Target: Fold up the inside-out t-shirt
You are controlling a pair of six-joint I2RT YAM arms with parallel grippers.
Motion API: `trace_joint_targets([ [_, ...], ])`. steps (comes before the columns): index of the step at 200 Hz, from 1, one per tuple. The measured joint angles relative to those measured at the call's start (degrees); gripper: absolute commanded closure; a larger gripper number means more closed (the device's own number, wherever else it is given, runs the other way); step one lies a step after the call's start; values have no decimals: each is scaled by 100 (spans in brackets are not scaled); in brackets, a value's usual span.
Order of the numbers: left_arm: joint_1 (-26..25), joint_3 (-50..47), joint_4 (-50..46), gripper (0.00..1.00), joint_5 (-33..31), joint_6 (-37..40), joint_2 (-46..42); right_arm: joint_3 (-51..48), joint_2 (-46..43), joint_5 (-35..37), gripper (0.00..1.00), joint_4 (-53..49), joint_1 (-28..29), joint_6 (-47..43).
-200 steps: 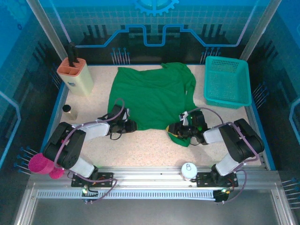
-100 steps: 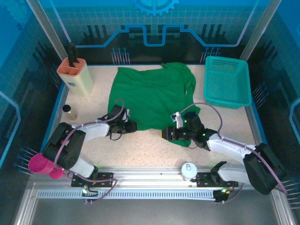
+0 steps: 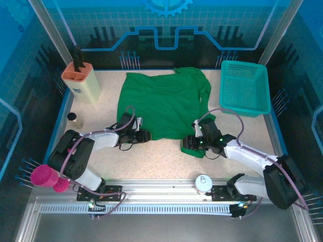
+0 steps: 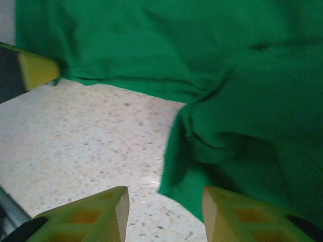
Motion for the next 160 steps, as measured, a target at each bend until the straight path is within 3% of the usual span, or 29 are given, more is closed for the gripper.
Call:
trace_joint_targets([
  [57,-105,0,50,65,83,15,63,334,850,326,62,11,0,-326],
  [93,-149,0,160,65,101,15,101,732,1161,516,80,94,4,-678],
  [118,-155,11,345,65,247,0,214,796,1305,584,100,133,7,-850],
  [160,-160,98,258,65,332,28,262,1045,988,601,100,-667,254,-1003],
])
